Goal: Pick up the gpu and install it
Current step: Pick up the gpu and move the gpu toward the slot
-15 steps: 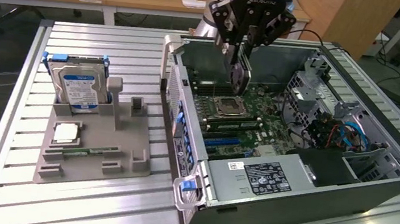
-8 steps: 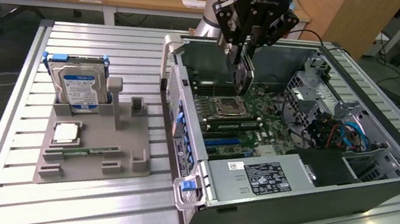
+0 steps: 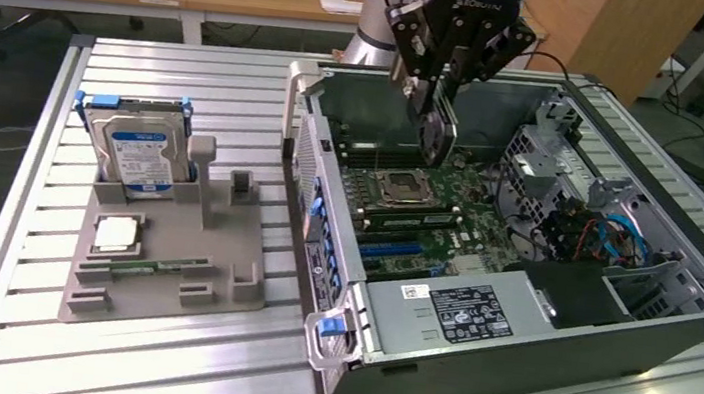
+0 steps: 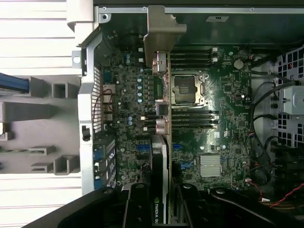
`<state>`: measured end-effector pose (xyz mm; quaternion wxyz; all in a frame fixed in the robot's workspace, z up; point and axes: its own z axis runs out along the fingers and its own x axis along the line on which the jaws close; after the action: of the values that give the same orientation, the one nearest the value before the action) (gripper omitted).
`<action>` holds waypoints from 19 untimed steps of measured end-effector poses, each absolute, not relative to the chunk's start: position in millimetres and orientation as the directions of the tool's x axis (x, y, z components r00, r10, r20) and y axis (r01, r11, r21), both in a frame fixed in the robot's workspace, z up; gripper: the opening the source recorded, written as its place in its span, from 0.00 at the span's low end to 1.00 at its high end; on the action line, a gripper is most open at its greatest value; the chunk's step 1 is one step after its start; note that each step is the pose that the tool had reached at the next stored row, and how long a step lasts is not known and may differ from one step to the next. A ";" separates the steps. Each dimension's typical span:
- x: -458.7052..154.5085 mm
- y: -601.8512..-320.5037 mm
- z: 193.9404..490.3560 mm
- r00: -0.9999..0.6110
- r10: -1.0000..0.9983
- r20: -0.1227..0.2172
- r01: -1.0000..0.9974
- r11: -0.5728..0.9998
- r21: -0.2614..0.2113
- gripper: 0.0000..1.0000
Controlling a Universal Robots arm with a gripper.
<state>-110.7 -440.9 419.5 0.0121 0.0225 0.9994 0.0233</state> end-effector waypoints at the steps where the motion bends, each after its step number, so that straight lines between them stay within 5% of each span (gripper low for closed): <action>1: -108.2 -440.9 419.5 -0.999 0.046 -0.023 0.045 0.998 0.047 0.27; 19: -51.1 -440.9 419.4 -0.999 0.046 -0.023 0.045 0.998 0.047 0.27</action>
<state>-51.1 -440.9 419.4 0.0121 0.0226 0.9994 0.0233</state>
